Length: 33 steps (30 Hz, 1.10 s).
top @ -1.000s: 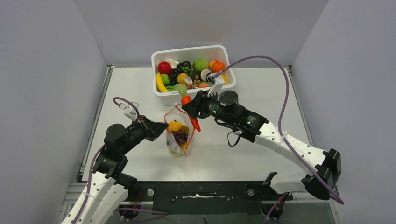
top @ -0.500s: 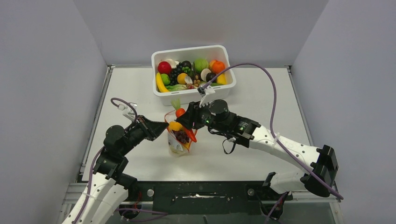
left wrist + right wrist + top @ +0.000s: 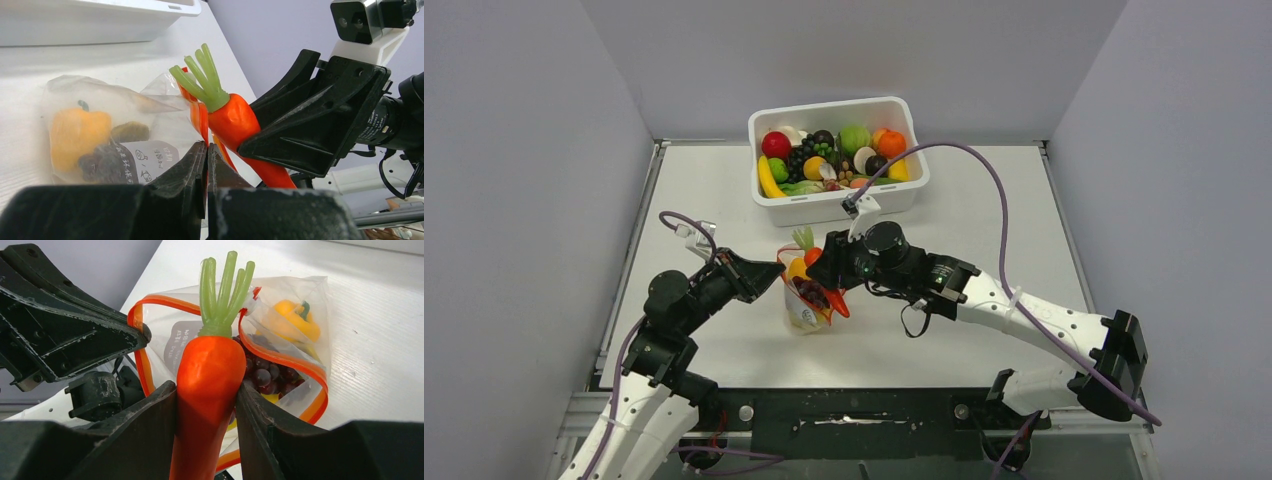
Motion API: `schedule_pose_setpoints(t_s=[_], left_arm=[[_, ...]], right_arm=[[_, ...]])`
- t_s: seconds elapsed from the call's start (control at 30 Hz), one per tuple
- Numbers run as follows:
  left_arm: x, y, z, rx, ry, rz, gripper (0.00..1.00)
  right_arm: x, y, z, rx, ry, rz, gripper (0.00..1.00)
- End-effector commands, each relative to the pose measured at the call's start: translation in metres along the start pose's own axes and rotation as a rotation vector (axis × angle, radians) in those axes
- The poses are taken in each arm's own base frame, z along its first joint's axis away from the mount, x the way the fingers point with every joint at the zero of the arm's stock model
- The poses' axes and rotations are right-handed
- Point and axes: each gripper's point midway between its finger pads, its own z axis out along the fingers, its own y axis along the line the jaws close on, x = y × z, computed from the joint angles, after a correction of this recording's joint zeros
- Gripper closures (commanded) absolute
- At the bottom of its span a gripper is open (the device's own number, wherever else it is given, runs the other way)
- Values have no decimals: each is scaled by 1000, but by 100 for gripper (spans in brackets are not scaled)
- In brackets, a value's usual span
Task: Place the food in the zip-top bag and seal the zipper
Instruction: Place the fake vegetable in the zipper food storage bag.
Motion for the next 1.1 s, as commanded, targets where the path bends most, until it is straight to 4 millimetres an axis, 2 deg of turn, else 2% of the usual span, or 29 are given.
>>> schedule_pose_setpoints(t_s=[0.0,0.37,0.53,0.77,0.87,1.07], left_arm=[[-22,-27,-5,86,-70,67,100],[-21,-24,-4,78,-71,73,100],[-22,-25,-4,80,-73,78,100],[-20,-26,-4,88,-61,76,100],[-20,-28,-5,95,-60,77,100],[-16,-31,-5,119,-42,79,100]], right_arm=[[-12,5,-13,9,-41,4,70],[-18,4,-42,18,-55,-16,70],[-19,19,-52,-59,-51,-13,70],[-4,27,-38,-101,40,-8,70],[5,25,-28,-86,94,-10,69],[4,22,-16,-36,131,-17,68]])
